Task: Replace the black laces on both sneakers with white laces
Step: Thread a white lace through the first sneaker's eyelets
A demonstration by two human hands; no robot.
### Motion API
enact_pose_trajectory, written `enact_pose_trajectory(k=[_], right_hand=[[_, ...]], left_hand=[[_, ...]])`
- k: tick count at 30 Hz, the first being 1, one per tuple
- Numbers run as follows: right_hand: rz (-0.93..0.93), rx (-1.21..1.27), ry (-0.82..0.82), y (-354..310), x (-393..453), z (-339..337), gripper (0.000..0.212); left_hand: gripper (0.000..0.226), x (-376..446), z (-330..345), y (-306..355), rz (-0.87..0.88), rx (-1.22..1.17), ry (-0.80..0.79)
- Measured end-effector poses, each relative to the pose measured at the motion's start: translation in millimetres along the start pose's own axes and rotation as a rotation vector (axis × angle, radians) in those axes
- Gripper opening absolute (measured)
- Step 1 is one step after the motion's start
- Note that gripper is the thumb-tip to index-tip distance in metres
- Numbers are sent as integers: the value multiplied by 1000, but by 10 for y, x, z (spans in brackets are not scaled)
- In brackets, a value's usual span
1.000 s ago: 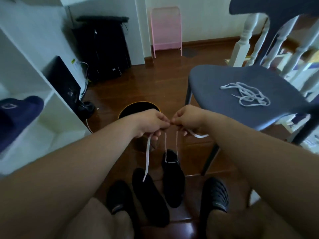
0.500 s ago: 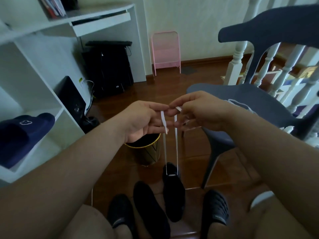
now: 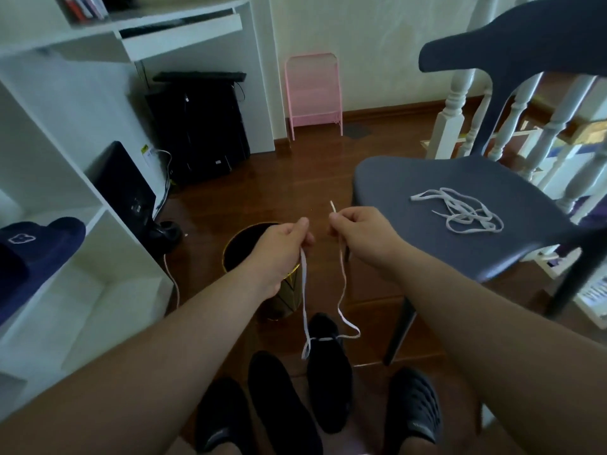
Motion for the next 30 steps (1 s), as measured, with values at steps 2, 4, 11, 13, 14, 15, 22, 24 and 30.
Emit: enact_pose_trajectory(k=[2,4,11,13,14,15,22,24,30], right_hand=[[84,-30,-57,401,116,323,37],[190,-102,-138,902,173,664,34],[524,-351,-456,2694,-93,1749,39],[536,-404,-486,2992,-226,1990,41],[539,-420,-494,3099,-296,2094,41],[539,-425,-497,3184,-354,2187,39],[425,-462,-461,3159,-222,2282,33],[472,-386,-415,3096,-160,2156,32],[413,-213,-226,2434,79,1653,25]], left_hand=[[41,153,165,-506,-100,-19,-51],[33,276,291,-1148,-247,2,-62],[53,356,292,-2795,-403,852,-28],[52,324,367,-3241,-465,989,-142],[57,294,399,-3491,-537,988,-200],[62,279,432,-3726,-603,956,-240],[31,448,563,-4023,-529,840,-289],[36,528,505,-3815,-458,827,-245],[50,620,292,-2622,-128,857,-90]])
Point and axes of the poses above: each hand's wrist, its own x-axis towards the middle knuckle, its own z-axis out of the palm, y = z × x, the point moved 9 cm from there along x, towards the middle knuckle, and after that the axes turned 9 degrees about -x, right-handed, at the moved point
